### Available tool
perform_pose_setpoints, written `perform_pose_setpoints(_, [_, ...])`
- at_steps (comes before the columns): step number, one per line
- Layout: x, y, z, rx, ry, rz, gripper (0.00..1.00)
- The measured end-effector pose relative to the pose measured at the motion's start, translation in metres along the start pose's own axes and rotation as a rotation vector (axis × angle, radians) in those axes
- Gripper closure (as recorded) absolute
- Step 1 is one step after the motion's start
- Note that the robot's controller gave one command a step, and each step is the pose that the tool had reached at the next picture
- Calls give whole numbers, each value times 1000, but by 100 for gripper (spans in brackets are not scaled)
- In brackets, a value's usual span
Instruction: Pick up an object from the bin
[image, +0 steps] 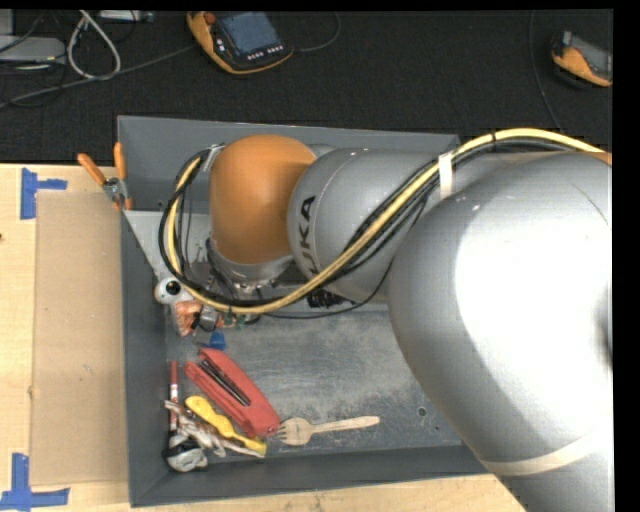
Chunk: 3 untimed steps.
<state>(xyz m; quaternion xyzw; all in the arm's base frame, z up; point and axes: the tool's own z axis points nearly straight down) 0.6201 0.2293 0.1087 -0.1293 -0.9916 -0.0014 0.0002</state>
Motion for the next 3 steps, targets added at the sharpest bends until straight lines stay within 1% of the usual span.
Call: perform_pose_setpoints(3, [-1, -1, -67, -2, -1, 3, 100])
